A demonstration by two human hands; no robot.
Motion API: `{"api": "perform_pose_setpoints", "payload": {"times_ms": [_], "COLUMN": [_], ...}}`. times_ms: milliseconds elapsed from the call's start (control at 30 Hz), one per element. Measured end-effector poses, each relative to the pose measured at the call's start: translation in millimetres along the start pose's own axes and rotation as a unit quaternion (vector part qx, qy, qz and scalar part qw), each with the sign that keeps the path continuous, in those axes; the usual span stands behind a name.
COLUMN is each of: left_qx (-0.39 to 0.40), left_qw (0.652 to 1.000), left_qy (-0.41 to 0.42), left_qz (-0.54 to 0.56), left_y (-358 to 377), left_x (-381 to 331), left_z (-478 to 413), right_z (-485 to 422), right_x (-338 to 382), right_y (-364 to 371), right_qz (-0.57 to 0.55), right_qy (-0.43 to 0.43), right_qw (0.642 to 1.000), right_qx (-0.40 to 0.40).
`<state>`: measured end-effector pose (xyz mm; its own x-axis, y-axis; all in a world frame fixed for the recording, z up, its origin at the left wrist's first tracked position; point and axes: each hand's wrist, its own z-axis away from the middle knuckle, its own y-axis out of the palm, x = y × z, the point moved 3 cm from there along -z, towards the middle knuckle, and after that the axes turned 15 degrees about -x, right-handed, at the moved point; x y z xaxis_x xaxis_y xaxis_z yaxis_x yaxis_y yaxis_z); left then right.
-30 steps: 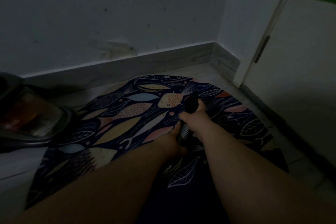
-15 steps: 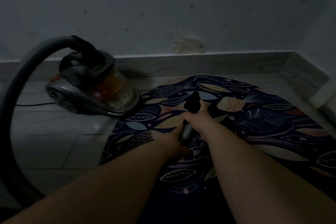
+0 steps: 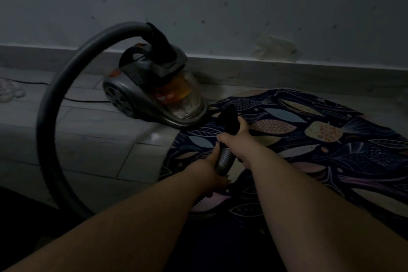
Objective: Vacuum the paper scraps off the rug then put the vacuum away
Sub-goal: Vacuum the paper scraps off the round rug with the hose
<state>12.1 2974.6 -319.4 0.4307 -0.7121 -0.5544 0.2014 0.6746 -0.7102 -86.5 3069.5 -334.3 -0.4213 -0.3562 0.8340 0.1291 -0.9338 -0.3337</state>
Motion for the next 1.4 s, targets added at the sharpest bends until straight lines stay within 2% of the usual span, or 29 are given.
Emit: {"api": "perform_pose_setpoints", "payload": {"times_ms": [167,400,833,1033,1400], "left_qx": [0.004,0.024,0.080,0.104,0.140], "left_qw": [1.000,0.999,0.981,0.970,0.955], "left_qy": [0.011,0.030,0.110,0.156,0.192], "left_qz": [-0.008,-0.030,-0.137,-0.156,-0.179], "left_y": [-10.2,5.4,75.5,103.7,160.1], "left_x": [6.6,-15.1,-104.8,-142.9,-195.8], "left_z": [6.4,13.0,39.3,56.3,77.4], "right_z": [6.1,16.3,40.1,48.8,70.2], "right_x": [2.5,-2.6,-52.2,-75.7,-118.7], "right_y": [6.3,-21.3,-145.5,-191.7,-273.0], "right_qz": [0.018,0.033,0.027,-0.011,-0.057], "right_qy": [0.010,0.009,0.064,0.083,0.094], "right_qw": [1.000,0.999,0.991,0.987,0.973], "right_qx": [0.009,-0.013,-0.114,-0.139,-0.201]}}
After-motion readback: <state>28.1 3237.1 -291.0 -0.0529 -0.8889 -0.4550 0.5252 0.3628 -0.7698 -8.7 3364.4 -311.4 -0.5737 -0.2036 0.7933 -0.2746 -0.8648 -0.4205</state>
